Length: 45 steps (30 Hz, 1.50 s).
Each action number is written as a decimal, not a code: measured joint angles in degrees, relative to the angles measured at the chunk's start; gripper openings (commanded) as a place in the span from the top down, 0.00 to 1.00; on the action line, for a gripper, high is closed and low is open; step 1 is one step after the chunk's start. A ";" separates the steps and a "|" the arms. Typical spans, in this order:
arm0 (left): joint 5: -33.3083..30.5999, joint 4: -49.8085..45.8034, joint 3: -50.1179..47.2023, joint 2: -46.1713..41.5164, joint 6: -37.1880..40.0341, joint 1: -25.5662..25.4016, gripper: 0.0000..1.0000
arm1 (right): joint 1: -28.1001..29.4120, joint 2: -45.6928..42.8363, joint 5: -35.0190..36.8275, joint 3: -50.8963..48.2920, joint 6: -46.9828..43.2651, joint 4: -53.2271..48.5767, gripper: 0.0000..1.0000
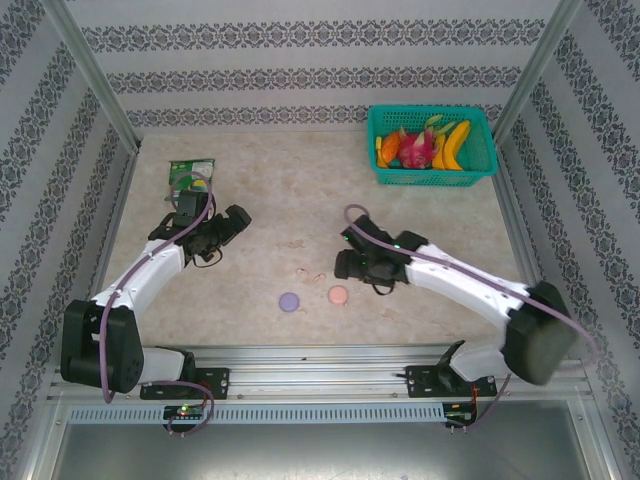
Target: Insert the wireless bluetooth earbuds into the charging case
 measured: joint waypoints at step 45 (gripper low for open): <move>4.66 -0.50 2.43 1.36 -1.09 -0.52 0.00 | 6.34 20.09 -2.45 3.34 2.16 3.30 0.26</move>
